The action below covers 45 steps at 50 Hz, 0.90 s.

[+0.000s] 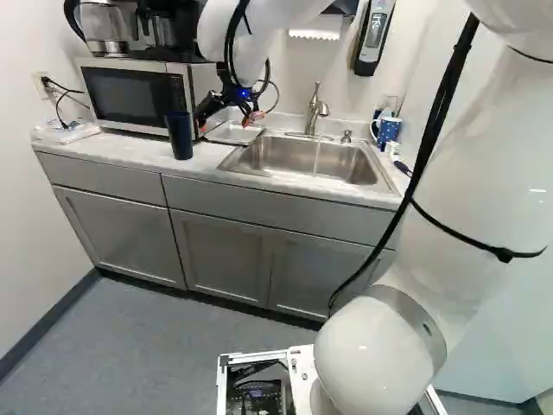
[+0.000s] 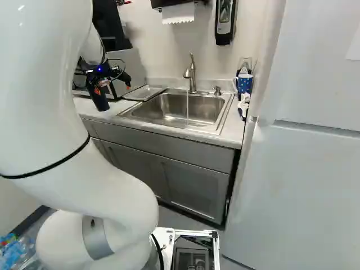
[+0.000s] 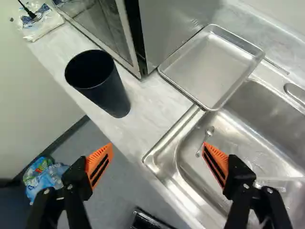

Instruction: Rinse the cup and place it in the tray

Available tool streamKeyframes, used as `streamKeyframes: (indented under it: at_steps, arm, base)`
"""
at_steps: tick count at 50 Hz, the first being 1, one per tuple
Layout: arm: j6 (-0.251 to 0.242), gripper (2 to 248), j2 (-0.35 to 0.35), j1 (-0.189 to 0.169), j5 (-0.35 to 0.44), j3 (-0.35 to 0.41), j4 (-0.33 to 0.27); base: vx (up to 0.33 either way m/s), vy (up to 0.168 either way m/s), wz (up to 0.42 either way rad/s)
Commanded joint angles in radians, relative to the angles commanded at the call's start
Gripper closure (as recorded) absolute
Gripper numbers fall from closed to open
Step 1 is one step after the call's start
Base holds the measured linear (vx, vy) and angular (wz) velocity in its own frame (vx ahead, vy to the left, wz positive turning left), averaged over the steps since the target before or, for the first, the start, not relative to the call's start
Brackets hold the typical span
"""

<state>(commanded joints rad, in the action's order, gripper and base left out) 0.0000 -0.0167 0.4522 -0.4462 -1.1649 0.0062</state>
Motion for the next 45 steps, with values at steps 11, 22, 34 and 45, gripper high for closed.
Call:
streamKeyframes:
  at_steps: [11,22,34,45]
  arm:
    - [0.000,3,-0.015,0.033,0.016,-0.014,0.000]
    - [0.000,3,-0.041,0.056,0.059,-0.020,0.000]
    - [0.000,3,-0.070,0.081,0.121,-0.022,0.000]
    - [0.000,3,-0.095,0.101,0.185,-0.024,0.000]
  base:
    - [0.000,0.000,0.000]
    - [0.000,0.000,0.000]
    - [0.000,0.000,0.000]
    - [0.000,0.000,0.000]
